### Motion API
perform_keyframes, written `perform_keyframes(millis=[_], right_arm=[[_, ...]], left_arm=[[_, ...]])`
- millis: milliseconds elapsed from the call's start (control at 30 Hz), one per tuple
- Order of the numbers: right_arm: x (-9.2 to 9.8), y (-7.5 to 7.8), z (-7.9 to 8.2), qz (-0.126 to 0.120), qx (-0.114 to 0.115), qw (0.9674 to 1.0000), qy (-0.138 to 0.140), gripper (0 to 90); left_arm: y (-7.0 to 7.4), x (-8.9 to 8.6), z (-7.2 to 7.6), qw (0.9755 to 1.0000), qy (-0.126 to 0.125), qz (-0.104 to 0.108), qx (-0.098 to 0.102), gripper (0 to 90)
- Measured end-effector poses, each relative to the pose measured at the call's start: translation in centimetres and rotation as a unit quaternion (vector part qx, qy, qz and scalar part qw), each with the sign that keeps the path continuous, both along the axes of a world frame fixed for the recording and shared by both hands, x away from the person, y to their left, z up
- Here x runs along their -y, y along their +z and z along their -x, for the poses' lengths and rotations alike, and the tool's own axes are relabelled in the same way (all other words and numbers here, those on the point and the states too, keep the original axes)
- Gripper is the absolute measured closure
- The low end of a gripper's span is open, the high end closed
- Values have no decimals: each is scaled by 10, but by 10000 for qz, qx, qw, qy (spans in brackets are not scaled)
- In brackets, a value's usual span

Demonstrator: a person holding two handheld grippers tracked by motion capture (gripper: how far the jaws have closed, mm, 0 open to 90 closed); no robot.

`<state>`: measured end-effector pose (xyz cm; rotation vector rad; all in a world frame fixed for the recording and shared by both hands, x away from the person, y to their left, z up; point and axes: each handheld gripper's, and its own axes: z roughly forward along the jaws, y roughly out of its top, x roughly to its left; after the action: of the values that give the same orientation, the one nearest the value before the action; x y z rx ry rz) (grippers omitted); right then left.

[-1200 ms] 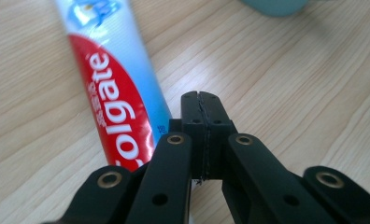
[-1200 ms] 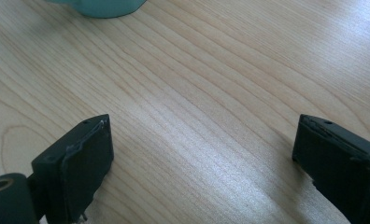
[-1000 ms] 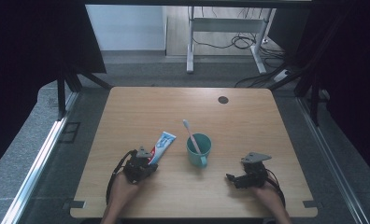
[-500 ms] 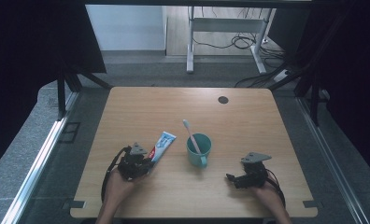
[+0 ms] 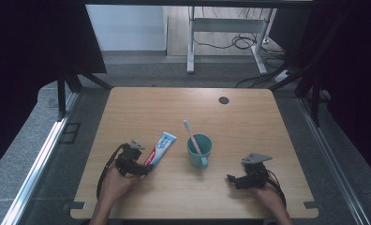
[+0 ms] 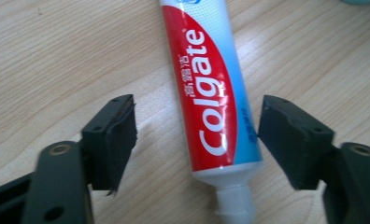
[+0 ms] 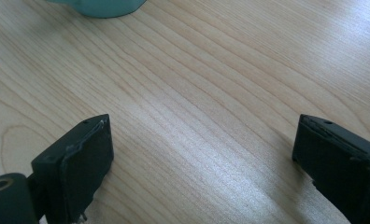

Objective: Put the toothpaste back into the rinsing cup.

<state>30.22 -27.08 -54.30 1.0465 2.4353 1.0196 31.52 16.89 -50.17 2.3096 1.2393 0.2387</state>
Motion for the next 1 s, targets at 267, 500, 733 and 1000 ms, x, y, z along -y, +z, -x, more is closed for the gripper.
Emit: perform_keyframes(millis=[267,500,733,1000], right_arm=[[0,0,0,0,-1,10000,-1,51],[0,0,0,0,-2,10000,0,51],[0,0,0,5,1,10000,5,51],[0,0,0,4,-1,10000,5,51]], left_arm=[[3,3,-17,9989,22,-117,-445,172],[7,14,-33,9964,-52,-273,-805,179],[8,27,-48,9915,-146,-642,-1119,202],[10,35,-59,9881,-143,-810,-1300,232]])
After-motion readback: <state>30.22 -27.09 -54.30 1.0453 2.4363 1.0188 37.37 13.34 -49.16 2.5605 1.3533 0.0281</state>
